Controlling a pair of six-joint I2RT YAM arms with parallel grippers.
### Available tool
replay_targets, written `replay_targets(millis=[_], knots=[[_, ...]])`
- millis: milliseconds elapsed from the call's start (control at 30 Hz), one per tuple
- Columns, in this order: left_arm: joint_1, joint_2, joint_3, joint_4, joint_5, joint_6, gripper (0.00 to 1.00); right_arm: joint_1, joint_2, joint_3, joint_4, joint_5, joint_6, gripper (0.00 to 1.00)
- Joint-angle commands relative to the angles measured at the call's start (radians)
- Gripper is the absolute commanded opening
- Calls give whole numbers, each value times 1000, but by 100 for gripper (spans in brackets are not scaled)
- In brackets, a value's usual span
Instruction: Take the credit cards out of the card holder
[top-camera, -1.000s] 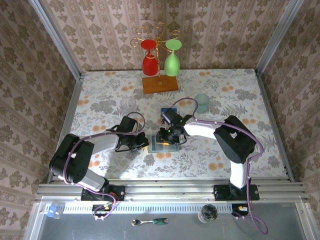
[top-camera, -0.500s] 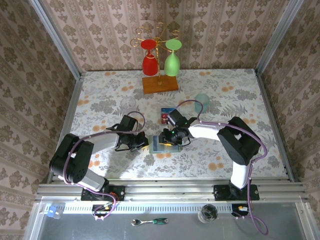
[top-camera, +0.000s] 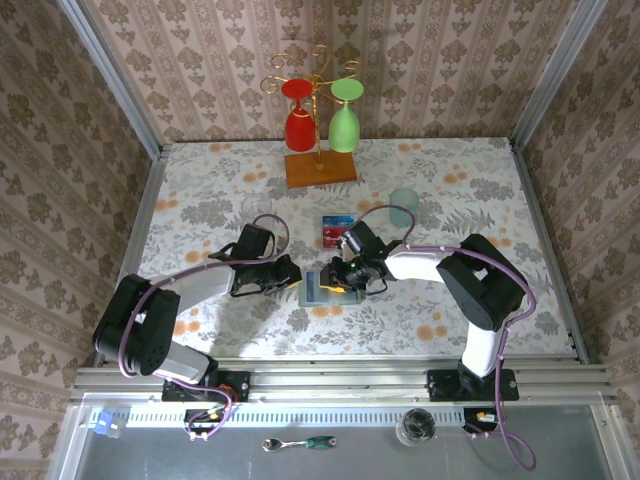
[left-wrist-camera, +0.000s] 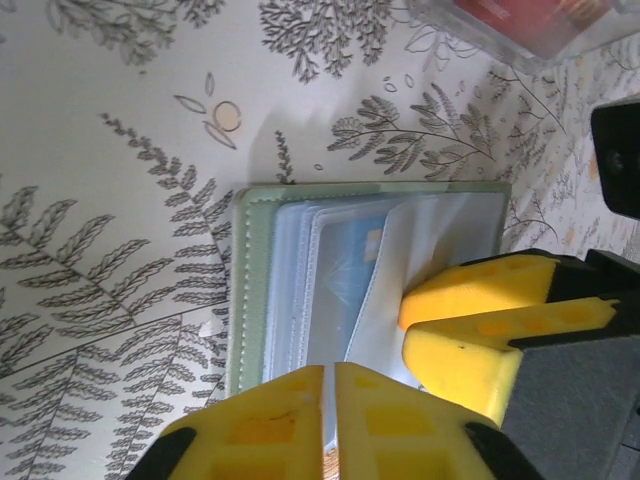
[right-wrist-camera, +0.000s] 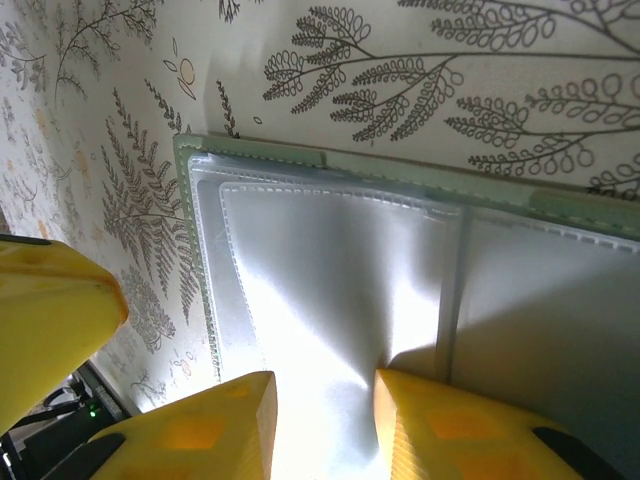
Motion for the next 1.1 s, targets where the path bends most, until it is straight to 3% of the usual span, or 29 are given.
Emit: replay_targets(millis=[0, 533, 1067], knots=[[-23, 12, 27, 60, 37, -30, 17, -15, -15, -29, 36, -23, 12, 32], [-80, 116, 33, 129, 24, -60, 27, -44, -4, -77, 99, -78, 33, 30], [-92, 171, 30, 190, 58, -91, 23, -52, -1, -103, 144, -96, 47, 30]])
